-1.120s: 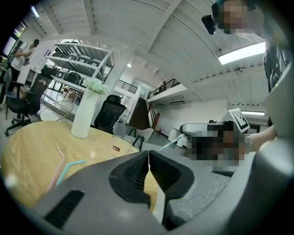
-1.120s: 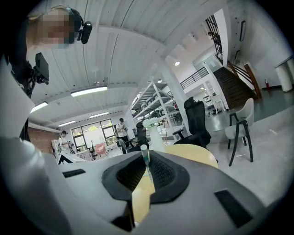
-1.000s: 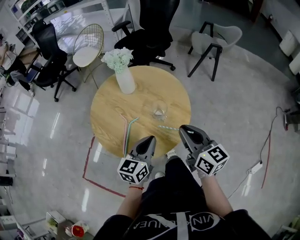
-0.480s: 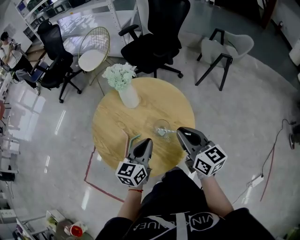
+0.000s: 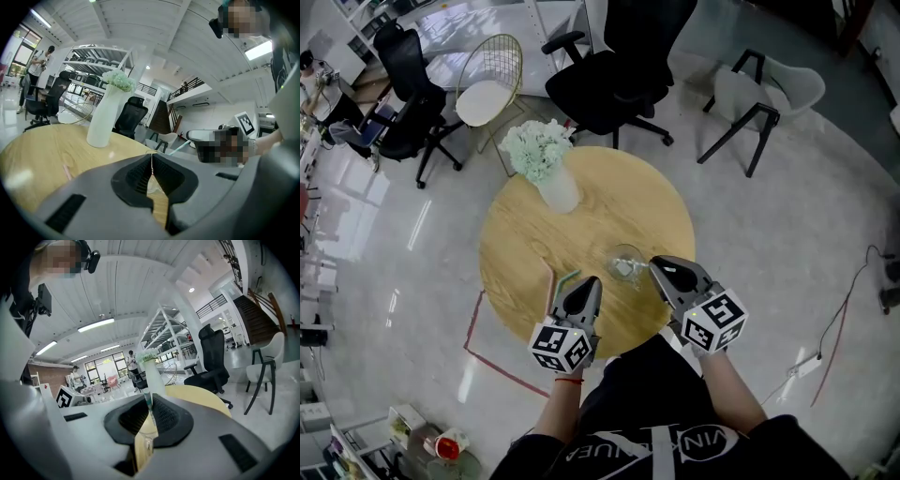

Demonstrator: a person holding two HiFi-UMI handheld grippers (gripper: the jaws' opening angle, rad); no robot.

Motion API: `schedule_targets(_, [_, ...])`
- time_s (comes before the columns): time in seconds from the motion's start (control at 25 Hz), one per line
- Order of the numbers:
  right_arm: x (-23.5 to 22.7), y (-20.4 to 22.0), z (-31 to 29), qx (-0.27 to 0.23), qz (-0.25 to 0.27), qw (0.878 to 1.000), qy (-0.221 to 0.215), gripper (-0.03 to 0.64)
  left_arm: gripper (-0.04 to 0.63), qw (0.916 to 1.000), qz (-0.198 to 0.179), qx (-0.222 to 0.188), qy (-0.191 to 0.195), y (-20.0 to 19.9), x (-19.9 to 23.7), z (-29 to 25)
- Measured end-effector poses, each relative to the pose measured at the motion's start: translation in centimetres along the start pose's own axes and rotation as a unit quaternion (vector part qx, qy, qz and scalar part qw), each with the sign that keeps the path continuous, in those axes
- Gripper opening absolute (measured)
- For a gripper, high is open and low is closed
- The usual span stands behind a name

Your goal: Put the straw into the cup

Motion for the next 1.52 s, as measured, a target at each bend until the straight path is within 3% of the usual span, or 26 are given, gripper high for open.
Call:
schedule_targets(0.56, [-0.5,1.7,-2.9,0.051,0.032,0.998,-0.018,0.021,0.014,0.9998,0.014,0.012,-0.008,0.8,1.4,-1.5])
schedule_targets(1.52, [-0.6,2.1,-3.1,0.048,0.034,0.998,-0.01,0.021,0.014,0.9998,0.015,0.017,0.002,1.0,1.6,-1.8])
Point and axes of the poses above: the fingertips, and each gripper's own axes: z backward along the fingers, x to its left, y out of its underside, the point moved 5 cm from there along z, backward along the fingers, and after that the axes turned 5 degrees about -y, right-handed, at the moved point
